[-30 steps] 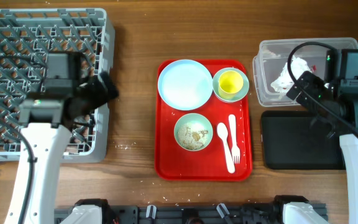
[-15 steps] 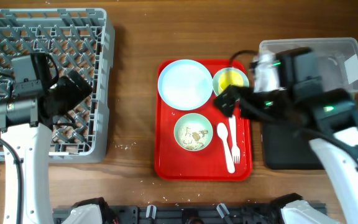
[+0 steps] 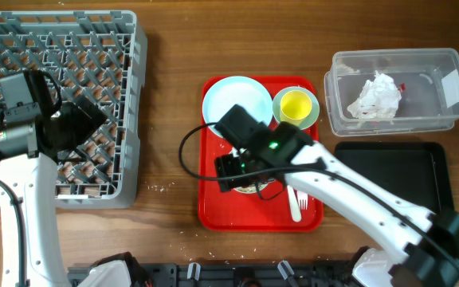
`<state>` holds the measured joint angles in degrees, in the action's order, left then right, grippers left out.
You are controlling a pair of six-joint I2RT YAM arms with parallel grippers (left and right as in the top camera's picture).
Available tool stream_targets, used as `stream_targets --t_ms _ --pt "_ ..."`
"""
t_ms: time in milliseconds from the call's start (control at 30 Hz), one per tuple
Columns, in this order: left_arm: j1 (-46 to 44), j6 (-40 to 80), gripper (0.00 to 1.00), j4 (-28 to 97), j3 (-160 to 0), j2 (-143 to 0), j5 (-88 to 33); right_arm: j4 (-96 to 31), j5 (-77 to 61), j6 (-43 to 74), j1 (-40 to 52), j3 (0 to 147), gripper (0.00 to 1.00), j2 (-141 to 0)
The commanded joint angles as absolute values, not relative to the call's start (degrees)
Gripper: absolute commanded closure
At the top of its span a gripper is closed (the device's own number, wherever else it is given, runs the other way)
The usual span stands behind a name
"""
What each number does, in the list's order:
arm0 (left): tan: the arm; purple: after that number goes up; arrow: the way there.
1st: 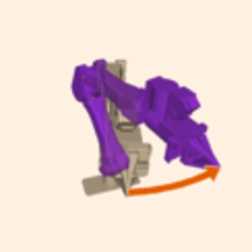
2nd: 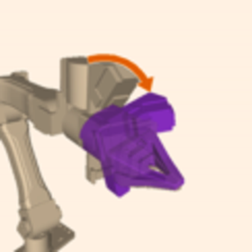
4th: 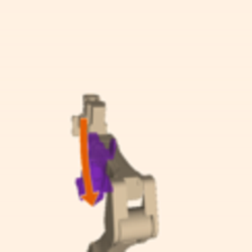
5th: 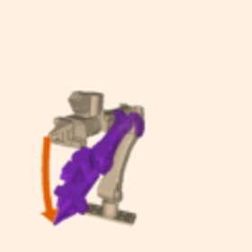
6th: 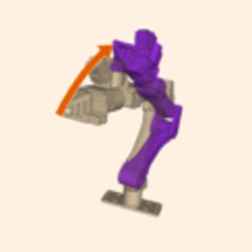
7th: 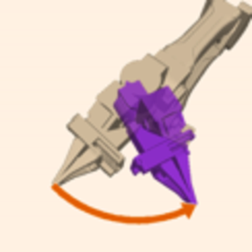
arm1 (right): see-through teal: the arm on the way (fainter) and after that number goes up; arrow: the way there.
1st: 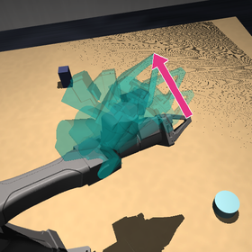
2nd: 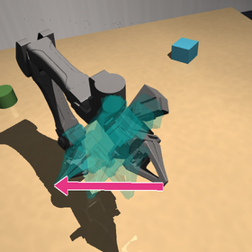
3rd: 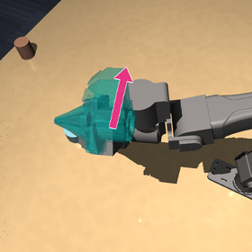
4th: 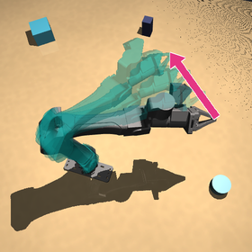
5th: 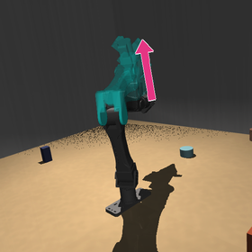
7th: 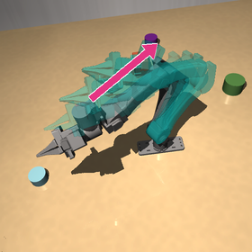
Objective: Sort waste into correct bins and load items into the dishwasher rack
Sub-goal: 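Move the right gripper down to the green rice bowl and grasp its rim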
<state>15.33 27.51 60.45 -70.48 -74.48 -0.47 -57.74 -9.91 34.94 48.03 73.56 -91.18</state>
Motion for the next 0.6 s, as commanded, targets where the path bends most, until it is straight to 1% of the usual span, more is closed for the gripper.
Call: stream_targets --t_ms 0,67,133,233,300,433,533,567 --pt "15.7 27.4 0.0 60.5 -71.1 -74.8 -0.4 -57.4 -1.6 37.7 49.2 73.4 0.34 -94.9" --pt "15.7 27.4 0.0 60.5 -71.1 -74.8 -0.4 -56.1 -1.0 37.7 49.3 73.4 0.37 -96.0" --pt "15.7 27.4 0.0 60.5 -71.1 -74.8 -0.4 -53.3 -1.0 37.6 49.3 73.4 0.43 -97.4" --pt "15.7 27.4 0.0 60.5 -71.1 -74.8 -0.4 -49.8 -0.4 37.5 49.5 73.4 0.43 -99.8" --pt "15.7 27.4 0.0 60.5 -71.1 -74.8 -0.4 -47.7 -0.4 37.5 49.6 73.4 0.42 -101.7" --pt "15.7 27.4 0.0 60.5 -71.1 -74.8 -0.4 -45.8 0.8 37.6 50.0 73.4 0.43 -104.1" --pt "15.7 27.4 0.0 60.5 -71.1 -74.8 -0.4 -45.8 4.3 37.7 51.4 73.4 0.51 -105.8" --pt "15.7 27.4 0.0 60.5 -71.1 -74.8 -0.4 -45.9 5.3 37.7 51.9 73.4 0.52 -106.1"
